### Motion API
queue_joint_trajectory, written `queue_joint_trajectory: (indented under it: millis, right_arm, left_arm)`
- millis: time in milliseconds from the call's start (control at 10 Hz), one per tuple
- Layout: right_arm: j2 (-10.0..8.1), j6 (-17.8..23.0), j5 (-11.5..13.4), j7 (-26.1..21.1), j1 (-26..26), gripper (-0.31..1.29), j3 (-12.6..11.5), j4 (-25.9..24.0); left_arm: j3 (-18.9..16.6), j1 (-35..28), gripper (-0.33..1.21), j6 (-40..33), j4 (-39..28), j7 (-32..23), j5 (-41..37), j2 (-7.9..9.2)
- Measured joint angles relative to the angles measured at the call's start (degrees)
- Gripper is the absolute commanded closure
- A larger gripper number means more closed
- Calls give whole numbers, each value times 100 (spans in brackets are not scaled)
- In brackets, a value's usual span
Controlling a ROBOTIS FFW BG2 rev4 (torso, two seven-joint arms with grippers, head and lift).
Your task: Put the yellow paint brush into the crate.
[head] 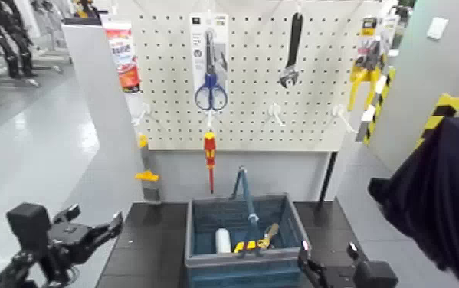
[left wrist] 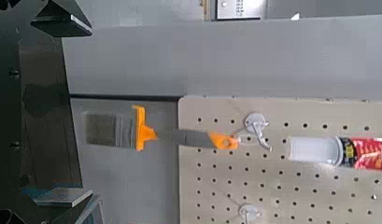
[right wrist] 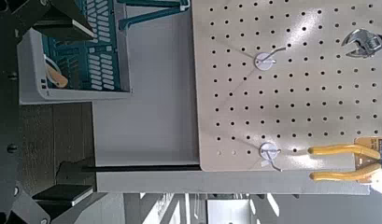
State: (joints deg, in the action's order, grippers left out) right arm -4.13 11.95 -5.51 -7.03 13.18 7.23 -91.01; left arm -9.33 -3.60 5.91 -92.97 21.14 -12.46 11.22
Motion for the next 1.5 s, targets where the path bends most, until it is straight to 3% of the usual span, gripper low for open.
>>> queue_joint_trajectory:
  millis: [400,700,1500]
  right_arm:
    - [0,0,-11,0,-19,14,22,17]
    - [0,0,-19,0,-55,14,47,35]
    - [-9,-9,-37,0,-143,14,133,94]
  left_arm:
    - [168,791,10,0,815,428,-75,469]
    - [612,1371,10,-108,1460,619,-181,724]
    - [1583,3013,10,-559,3262,1354,-387,1057]
